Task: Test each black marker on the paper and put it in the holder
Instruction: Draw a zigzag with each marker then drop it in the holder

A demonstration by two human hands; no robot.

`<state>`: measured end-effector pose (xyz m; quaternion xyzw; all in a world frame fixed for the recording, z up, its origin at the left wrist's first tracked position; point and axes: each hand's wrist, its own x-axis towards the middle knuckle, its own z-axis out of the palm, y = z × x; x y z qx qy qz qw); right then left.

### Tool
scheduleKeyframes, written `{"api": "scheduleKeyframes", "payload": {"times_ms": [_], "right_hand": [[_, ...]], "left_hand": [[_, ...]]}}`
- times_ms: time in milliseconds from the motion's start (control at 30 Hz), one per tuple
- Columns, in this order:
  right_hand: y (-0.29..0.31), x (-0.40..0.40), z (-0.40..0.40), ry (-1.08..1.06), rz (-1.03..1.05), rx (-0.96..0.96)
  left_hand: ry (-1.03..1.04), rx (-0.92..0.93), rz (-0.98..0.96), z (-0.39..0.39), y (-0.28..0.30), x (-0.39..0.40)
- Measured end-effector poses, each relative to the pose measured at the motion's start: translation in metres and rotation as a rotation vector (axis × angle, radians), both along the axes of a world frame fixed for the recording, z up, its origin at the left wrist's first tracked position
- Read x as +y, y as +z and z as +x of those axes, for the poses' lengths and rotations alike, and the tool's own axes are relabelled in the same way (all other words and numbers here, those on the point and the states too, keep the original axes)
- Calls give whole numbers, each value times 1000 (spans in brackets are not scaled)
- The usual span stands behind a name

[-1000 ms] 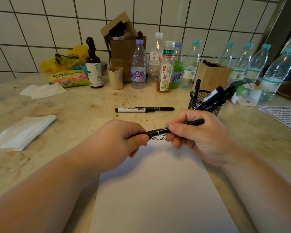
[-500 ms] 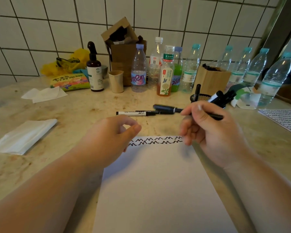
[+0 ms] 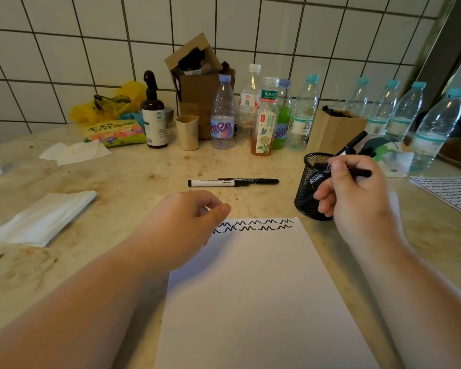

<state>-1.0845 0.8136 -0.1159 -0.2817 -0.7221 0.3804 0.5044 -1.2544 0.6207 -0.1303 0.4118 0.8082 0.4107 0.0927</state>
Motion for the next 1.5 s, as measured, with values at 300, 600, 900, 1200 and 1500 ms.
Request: {"api": "scheduleKeyframes", "payload": {"times_ms": [300,600,900,1200,1500], "right_hand": [[7,4,-6,99,-92,136],[13,6,-9,111,-153,180],[33,-13,-5,148,74,-193],[37,-11,-75,181,245,-929],[6,-16,-132,260,446,-1023]], "left_hand": [[-7,-8,-4,1,-1,1],[-41,-20,11,2,-1,1],[-38,7,-5,2,-3,2],[-61,296,-155,2,-6,3],[-47,333,-161,3,-6,6]]}}
